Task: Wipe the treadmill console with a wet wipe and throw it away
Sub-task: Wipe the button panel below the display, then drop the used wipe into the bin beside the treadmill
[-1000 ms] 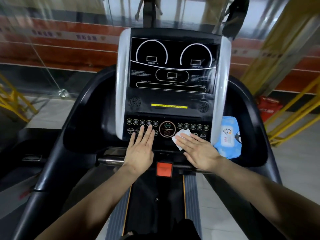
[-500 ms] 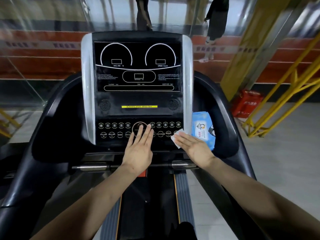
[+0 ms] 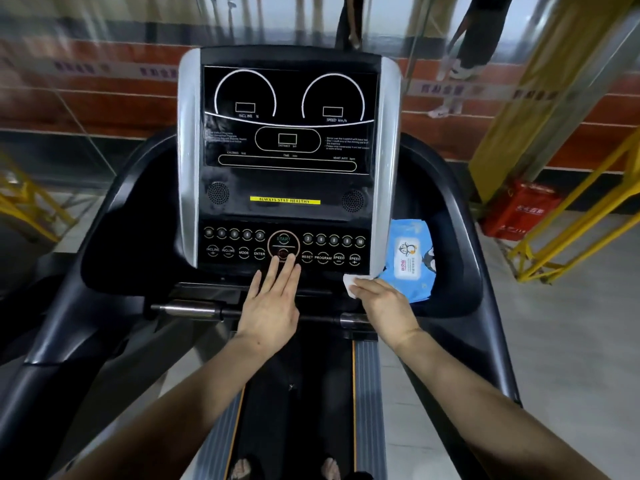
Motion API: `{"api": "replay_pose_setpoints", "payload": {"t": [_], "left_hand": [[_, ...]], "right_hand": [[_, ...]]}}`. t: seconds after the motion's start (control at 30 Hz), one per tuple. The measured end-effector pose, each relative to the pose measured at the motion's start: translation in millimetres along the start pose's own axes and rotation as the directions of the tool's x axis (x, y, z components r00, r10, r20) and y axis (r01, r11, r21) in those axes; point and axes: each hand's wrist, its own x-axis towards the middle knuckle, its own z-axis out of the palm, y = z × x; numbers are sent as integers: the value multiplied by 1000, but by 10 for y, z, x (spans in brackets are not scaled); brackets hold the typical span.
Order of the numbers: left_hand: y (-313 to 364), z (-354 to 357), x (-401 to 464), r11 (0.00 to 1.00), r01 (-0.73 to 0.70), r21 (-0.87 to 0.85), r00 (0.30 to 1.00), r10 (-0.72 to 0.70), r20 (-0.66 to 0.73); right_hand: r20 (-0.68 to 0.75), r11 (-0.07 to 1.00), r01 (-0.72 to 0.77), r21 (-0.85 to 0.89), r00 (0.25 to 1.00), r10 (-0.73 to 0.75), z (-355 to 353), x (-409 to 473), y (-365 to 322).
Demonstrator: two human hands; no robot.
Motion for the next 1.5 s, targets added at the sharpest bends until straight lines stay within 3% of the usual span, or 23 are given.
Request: {"api": "replay_pose_setpoints", "payload": {"t": [0.17,0.33,0.47,0.73,0.9,1.2,1.33,1.5], "left_hand": [[-47,-15,-203,999,35,-32,999,-36,-35],[-267,-65,-549,994,96,-50,990,-100,-100],[-495,-135,-1039,983,178,-47,976,-182,-119],[-1294,-409,-2907,907,416,-67,893,-422,-157],[-1748,-524,-4376,835,550,-13,824,-546,-151],[-2042,-607,-6498,618,786,-34,607,-780,-152],[-2000,-503,-7253,449,892,-52,438,-887,-143],[-1656,-357,-8156,201,977,-65,193,-975,-105]], "right_hand": [[-178,992,-26,127,983,49,79,-128,-202],[-330,981,92,169,943,-32,-17,-188,-726],[-381,948,126,293,925,-6,-24,-181,-1301],[-357,854,336,396,914,-194,420,-511,-3199],[-368,775,476,415,867,-335,624,-1052,-4437],[-296,587,640,496,760,-579,811,-1902,-6225],[-308,421,749,512,618,-724,971,-2130,-6937],[-268,202,760,617,445,-855,1242,-2680,-7630]]}}
